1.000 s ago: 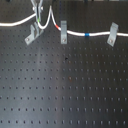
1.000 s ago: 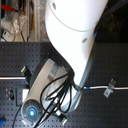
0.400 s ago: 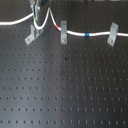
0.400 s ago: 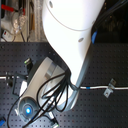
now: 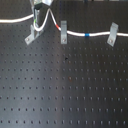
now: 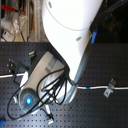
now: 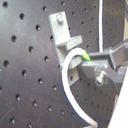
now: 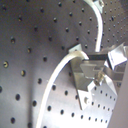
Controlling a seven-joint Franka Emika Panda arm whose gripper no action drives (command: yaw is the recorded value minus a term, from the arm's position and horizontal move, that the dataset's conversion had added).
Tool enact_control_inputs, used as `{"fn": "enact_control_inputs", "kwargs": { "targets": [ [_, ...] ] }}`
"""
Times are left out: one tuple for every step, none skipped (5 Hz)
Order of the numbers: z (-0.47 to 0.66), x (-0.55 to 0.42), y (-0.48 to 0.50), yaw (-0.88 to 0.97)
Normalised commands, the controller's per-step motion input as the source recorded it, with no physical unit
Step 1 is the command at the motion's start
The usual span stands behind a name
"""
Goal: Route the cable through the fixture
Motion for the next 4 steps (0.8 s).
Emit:
{"fn": "enact_control_inputs", "kwargs": {
  "targets": [
    [0.02, -0.021, 0.010, 0.00],
    [0.15, -0.170, 0.152, 0.06],
    [0.11, -0.153, 0.079, 0.05],
    [0.00, -0.025, 0.012, 0.00]
  ]
}}
